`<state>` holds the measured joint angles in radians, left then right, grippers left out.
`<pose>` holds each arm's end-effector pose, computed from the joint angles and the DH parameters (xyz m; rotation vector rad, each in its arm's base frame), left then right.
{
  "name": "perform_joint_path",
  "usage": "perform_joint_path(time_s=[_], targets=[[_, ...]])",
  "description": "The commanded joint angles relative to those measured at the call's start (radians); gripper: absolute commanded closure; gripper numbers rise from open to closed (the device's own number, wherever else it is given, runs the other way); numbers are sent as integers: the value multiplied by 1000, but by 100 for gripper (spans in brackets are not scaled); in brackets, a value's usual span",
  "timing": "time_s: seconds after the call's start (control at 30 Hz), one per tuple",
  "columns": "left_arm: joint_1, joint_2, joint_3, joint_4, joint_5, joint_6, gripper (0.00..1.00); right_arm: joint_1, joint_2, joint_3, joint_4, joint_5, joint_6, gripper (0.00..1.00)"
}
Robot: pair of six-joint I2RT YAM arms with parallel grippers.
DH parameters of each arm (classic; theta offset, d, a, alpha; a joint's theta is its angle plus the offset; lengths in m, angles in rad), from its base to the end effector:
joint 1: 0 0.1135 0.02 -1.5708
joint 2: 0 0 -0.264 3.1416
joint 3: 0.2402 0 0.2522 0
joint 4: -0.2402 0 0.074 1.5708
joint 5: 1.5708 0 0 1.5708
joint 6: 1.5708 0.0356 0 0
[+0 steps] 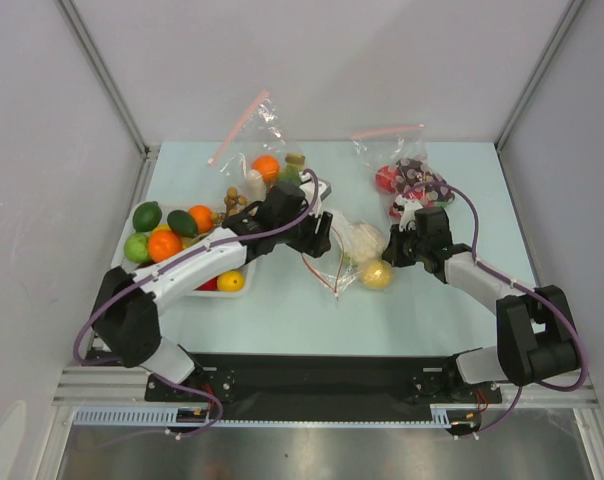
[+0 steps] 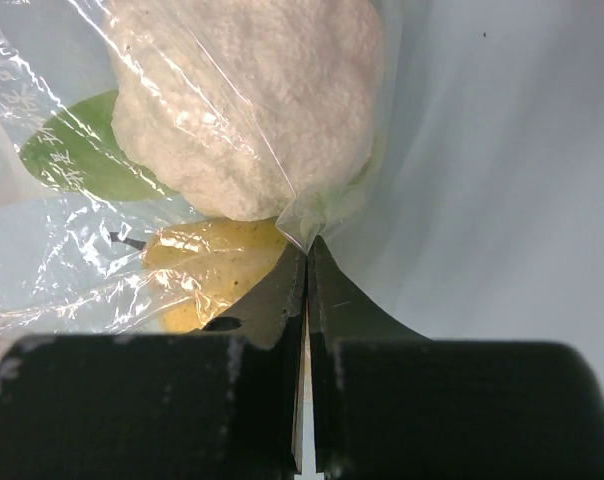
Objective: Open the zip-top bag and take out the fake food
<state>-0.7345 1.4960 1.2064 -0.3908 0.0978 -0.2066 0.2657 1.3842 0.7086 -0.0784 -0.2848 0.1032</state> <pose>0.2479 -0.2286 0.2955 0.6576 2.2256 -0.6031 0.2661 0.0828 0.1925 -0.3345 2.3196 0.5153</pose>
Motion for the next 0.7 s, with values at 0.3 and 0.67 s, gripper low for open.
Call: perform_joint_path(time_s=[0.3,0.67], targets=[[-8,196,-111,243,9,64,43,-3,-30,3,-26,27,-2,100],[-92,291,-145,464,126,61,42,46,-22,9,-107,85,35,100]])
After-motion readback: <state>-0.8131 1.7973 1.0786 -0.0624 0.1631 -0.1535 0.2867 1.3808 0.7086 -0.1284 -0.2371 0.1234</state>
